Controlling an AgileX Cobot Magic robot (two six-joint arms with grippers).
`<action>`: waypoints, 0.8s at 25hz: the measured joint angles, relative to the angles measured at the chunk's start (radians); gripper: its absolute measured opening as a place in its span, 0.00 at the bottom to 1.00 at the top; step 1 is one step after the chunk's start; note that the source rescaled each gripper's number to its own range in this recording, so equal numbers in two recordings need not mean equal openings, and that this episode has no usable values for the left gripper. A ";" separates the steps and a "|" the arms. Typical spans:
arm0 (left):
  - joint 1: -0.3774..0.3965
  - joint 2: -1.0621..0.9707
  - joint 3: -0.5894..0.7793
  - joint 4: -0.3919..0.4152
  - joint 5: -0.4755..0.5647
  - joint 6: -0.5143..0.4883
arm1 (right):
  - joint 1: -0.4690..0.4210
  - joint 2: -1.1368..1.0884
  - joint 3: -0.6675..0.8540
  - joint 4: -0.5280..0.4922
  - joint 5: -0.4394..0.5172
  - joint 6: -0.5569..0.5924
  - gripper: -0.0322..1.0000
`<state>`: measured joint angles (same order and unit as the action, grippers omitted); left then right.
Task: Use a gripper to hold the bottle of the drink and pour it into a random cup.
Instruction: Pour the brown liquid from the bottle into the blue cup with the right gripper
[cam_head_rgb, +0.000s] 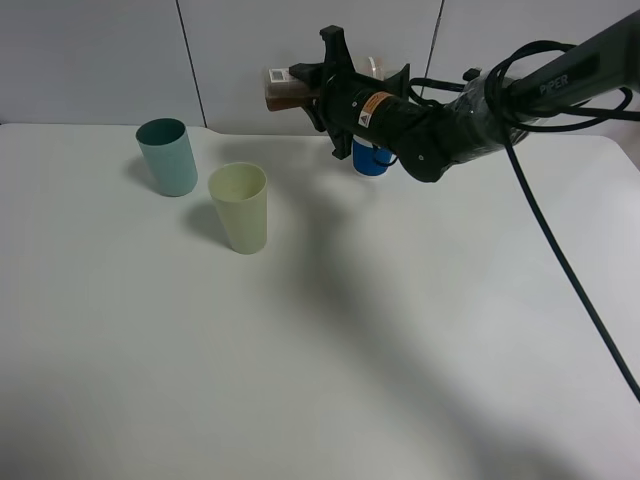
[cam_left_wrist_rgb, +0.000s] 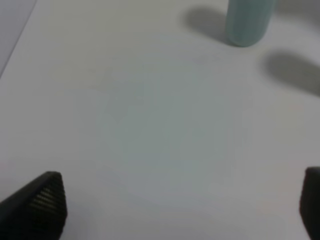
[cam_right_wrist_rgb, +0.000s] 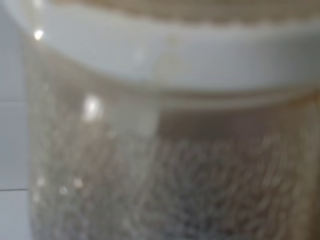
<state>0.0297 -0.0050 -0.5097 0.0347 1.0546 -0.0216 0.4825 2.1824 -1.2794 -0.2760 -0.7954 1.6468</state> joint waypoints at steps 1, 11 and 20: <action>0.000 0.000 0.000 0.000 0.000 0.000 | 0.000 0.000 0.000 -0.001 -0.007 0.004 0.03; 0.000 0.000 0.000 0.000 0.000 0.000 | 0.000 0.000 0.000 -0.001 -0.057 0.091 0.03; 0.000 0.000 0.000 0.000 0.000 0.000 | 0.000 0.000 0.000 0.000 -0.071 0.101 0.03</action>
<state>0.0297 -0.0050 -0.5097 0.0347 1.0546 -0.0216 0.4825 2.1824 -1.2794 -0.2760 -0.8669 1.7479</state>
